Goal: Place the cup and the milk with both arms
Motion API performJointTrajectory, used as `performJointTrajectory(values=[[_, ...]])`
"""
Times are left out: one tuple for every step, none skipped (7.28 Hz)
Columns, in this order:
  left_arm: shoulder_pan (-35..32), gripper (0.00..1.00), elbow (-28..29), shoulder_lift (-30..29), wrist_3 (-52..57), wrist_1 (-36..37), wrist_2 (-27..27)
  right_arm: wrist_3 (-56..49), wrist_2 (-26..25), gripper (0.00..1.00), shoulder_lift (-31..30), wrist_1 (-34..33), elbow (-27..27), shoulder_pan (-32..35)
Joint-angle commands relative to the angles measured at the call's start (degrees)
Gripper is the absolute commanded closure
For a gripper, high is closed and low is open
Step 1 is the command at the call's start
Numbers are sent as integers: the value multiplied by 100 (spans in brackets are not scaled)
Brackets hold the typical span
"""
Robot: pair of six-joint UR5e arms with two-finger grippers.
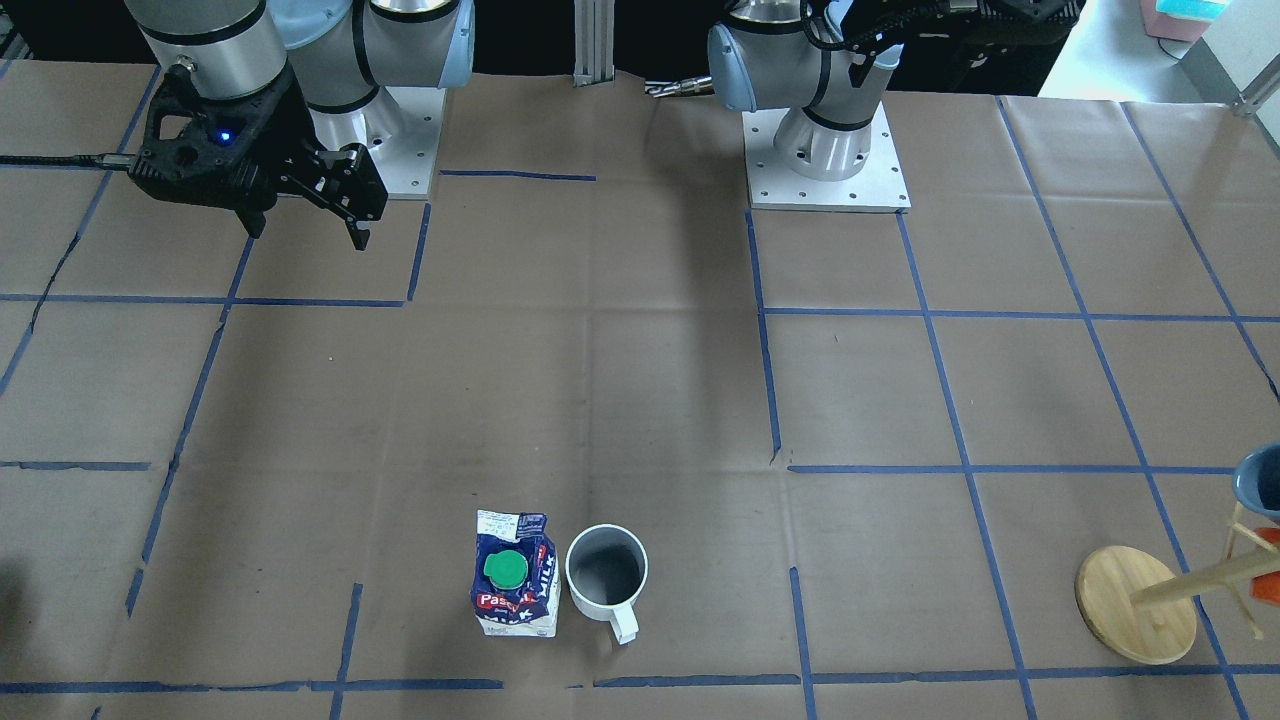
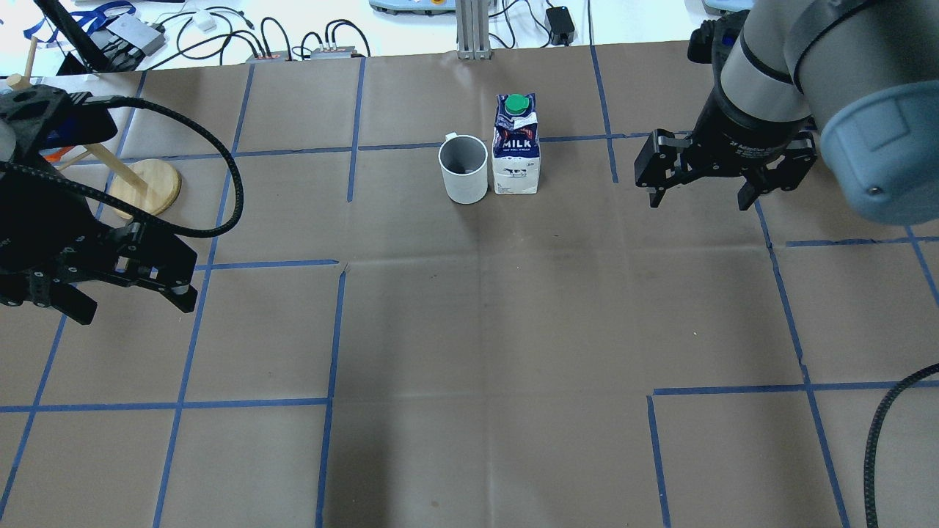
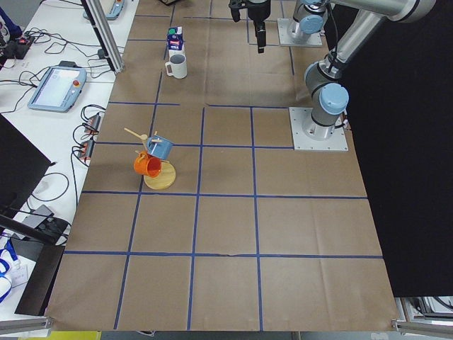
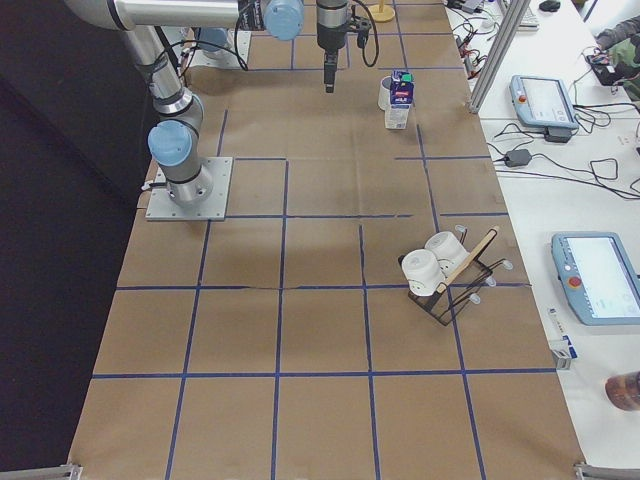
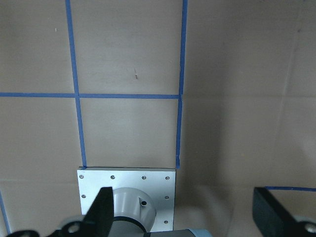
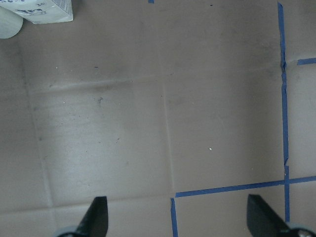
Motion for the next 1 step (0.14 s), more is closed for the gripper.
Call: performJointTrajectory(values=[[5, 0, -4, 3, 0, 1, -2, 0, 25, 0, 8, 24, 38, 16]])
